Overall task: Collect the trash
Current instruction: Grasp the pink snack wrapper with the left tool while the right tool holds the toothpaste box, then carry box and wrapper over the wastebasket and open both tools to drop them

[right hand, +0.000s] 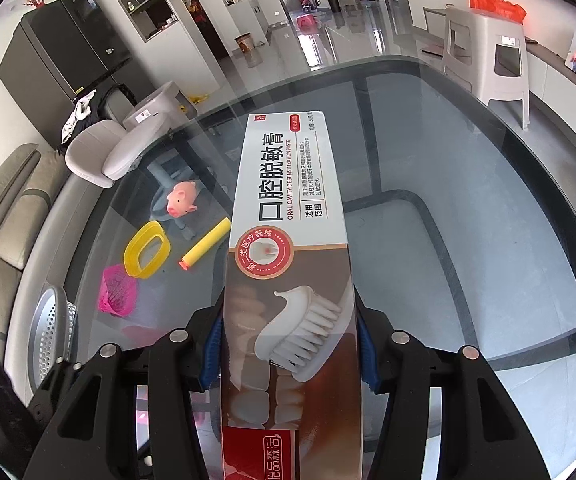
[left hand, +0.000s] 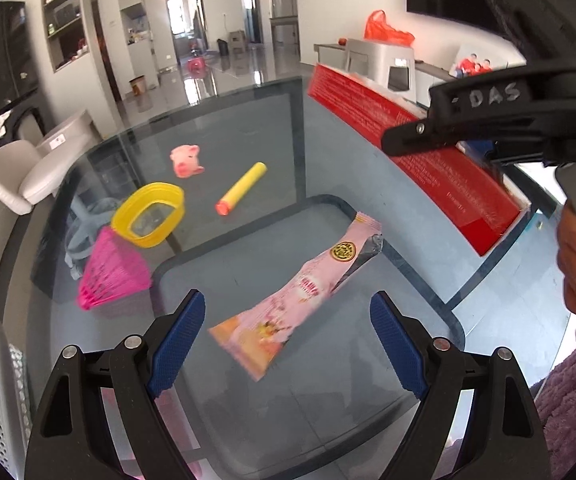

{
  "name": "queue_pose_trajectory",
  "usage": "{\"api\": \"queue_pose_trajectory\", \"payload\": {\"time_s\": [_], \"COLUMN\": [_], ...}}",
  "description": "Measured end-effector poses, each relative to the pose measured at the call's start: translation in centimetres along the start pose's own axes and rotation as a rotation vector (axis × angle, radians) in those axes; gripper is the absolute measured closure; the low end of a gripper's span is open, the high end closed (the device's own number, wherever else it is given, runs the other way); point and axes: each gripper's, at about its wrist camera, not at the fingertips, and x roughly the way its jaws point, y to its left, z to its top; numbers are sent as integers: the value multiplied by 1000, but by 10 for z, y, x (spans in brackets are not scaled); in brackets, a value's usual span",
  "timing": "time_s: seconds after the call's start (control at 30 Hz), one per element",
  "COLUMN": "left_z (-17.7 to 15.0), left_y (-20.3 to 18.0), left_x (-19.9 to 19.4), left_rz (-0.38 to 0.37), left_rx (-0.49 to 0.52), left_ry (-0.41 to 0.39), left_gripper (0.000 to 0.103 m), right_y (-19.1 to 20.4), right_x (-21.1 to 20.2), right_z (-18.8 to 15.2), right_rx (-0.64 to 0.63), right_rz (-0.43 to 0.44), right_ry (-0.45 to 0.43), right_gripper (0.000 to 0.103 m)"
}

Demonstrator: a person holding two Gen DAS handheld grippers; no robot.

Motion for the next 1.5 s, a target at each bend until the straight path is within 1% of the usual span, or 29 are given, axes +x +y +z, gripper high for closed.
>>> {"api": "queue_pose_trajectory", "payload": {"time_s": [0.13, 0.2, 0.27, 0.3, 0.33, 0.37, 0.4, 0.6, 0.73, 0.8, 1.03, 1.23, 1.37, 1.43, 1.5], "left_z": [3, 4, 6, 7, 7, 6, 5, 7, 8, 8, 1, -10, -20, -27, -35], "left_y": [-3, -4, -2, -3, -3, -3, -3, 2, 16, 27, 67, 110, 136, 150, 164], "left_x": [17, 21, 24, 25, 25, 25, 24, 6, -14, -26, -60, -96, -115, -122, -127], "left_rz": [-24, -27, -43, -47, -54, -62, -67, -70, -43, -18, 80, 187, 245, 286, 310], "left_rx": [0, 0, -7, -10, -11, -12, -12, -44, -81, -104, -186, -272, -334, -370, -401], "left_ry": [39, 46, 51, 54, 59, 63, 64, 24, -18, -44, -89, -146, -155, -147, -139], "left_gripper": [21, 28, 47, 51, 61, 74, 80, 81, 81, 81, 81, 81, 81, 81, 81], "right_y": [0, -1, -2, -3, -2, -4, -4, 1, 13, 20, 53, 93, 123, 143, 161], "right_x": [-1, -2, -3, -3, -3, -4, -4, -7, -12, -13, -9, -5, 1, 4, 7], "right_z": [1, 2, 2, 3, 3, 3, 4, 5, 6, 6, 5, -1, -6, -8, -12], "right_rx": [8, 13, 12, 12, 12, 12, 11, 3, -15, -28, -71, -129, -168, -188, -211], "right_rz": [0, 3, 3, 3, 4, 4, 4, 7, 26, 32, 61, 103, 136, 168, 193], "right_ry": [-2, -4, -6, -5, -4, -3, -2, -9, -24, -29, -29, -27, -14, -4, 6], "right_gripper": [52, 52, 52, 52, 52, 52, 52, 52, 52, 52, 52, 52, 52, 52, 52]}}
